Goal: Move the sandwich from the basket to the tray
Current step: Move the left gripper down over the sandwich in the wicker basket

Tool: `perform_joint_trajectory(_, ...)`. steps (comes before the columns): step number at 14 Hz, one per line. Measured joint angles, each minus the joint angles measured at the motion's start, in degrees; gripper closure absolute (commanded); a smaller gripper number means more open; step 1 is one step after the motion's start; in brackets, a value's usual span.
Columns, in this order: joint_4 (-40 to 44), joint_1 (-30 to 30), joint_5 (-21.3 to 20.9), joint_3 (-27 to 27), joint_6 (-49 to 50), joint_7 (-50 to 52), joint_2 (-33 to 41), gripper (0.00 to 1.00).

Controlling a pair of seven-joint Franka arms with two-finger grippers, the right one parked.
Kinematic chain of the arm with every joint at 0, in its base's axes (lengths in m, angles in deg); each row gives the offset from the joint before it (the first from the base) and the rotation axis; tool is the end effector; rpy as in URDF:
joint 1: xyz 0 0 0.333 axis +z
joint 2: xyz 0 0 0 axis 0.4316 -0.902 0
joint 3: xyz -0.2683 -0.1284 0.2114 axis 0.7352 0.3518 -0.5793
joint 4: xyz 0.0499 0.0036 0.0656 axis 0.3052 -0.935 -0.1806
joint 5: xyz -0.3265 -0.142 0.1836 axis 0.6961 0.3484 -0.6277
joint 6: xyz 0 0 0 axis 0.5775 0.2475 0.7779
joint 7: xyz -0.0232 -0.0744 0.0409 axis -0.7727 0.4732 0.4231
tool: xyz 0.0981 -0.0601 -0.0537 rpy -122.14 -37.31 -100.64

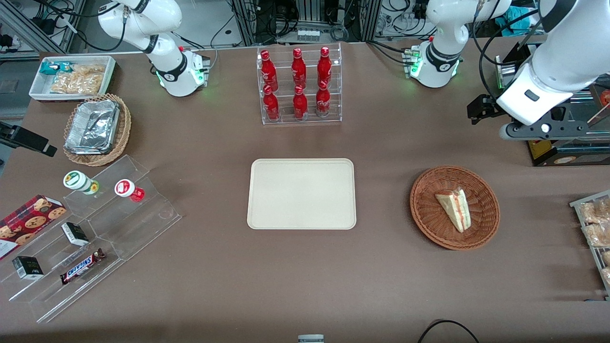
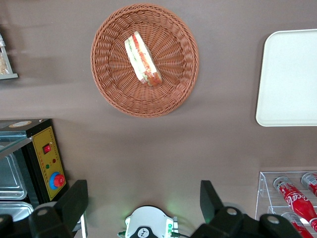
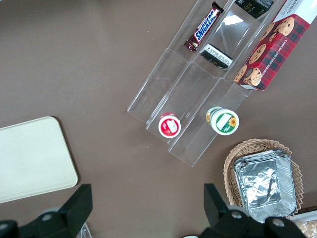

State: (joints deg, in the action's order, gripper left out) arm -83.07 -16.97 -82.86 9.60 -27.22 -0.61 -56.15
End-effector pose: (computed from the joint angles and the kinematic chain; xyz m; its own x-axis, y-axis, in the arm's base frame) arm 0.5315 -0.1164 0.6507 0.9849 -0.0400 -0.1682 -0.0565 -0.9939 -0.0942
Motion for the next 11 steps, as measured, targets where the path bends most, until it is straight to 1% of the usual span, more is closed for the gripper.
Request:
perform_joint_trajectory(4, -0.2, 0.1, 0.0, 0.0, 0.0, 0.0, 0.0, 0.0)
perform_joint_trajectory(6, -1.9, 0.3, 0.0, -0.4, -1.1, 0.0, -0.9, 0.0)
perform_joint_trajectory(8, -6.5, 0.5, 0.2, -2.4, -7.2, 0.3, -2.7, 0.0)
perform_joint_trajectory(9, -9.8, 0.8, 0.5, -3.1, -11.4, 2.6, -3.6, 0.0)
perform_joint_trajectory(11, -17.9, 1.0, 0.6, -3.7, -22.2, 13.2, -5.2, 0.0)
